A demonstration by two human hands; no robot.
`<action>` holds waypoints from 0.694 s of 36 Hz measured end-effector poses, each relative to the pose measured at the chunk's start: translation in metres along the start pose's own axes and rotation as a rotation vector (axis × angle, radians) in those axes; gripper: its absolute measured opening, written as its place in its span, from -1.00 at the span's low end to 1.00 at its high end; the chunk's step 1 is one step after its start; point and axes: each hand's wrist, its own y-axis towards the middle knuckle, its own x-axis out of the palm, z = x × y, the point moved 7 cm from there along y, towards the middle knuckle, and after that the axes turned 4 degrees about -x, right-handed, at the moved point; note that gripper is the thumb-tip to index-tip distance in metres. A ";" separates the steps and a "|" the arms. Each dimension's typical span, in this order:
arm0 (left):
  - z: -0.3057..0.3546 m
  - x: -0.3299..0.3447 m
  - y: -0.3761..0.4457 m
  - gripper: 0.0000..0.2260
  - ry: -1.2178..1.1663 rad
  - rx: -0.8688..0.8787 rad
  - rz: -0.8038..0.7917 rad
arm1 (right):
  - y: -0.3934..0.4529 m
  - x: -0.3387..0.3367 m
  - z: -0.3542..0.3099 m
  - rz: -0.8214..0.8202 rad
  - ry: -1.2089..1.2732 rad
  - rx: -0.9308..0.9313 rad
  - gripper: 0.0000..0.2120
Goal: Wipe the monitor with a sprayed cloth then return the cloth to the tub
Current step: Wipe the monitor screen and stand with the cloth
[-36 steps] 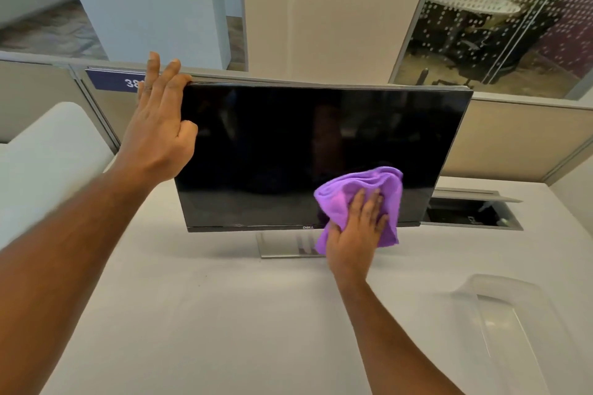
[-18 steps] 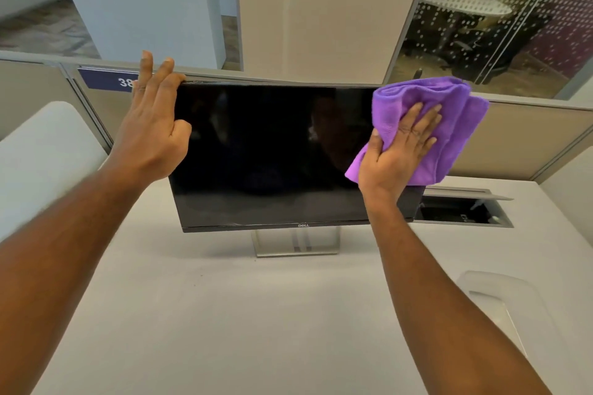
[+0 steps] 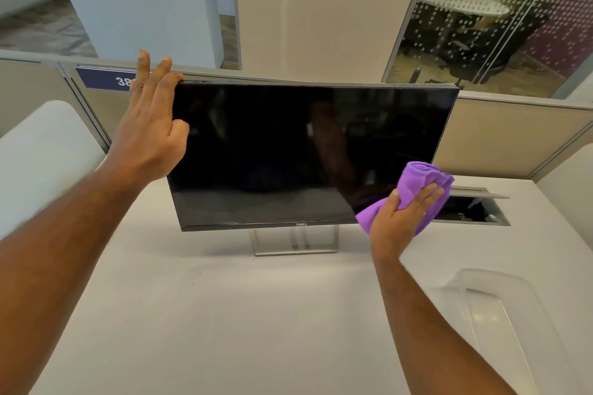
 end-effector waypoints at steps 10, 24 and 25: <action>0.003 0.001 -0.001 -0.37 -0.005 -0.007 0.020 | -0.054 0.016 0.012 -0.091 -0.086 0.119 -0.35; 0.003 0.001 0.000 -0.37 -0.010 -0.005 0.021 | -0.164 0.062 -0.077 -0.379 -0.205 -0.322 -0.27; 0.003 0.001 -0.001 -0.37 -0.011 -0.004 0.020 | -0.161 0.063 -0.081 -0.382 -0.192 -0.348 -0.28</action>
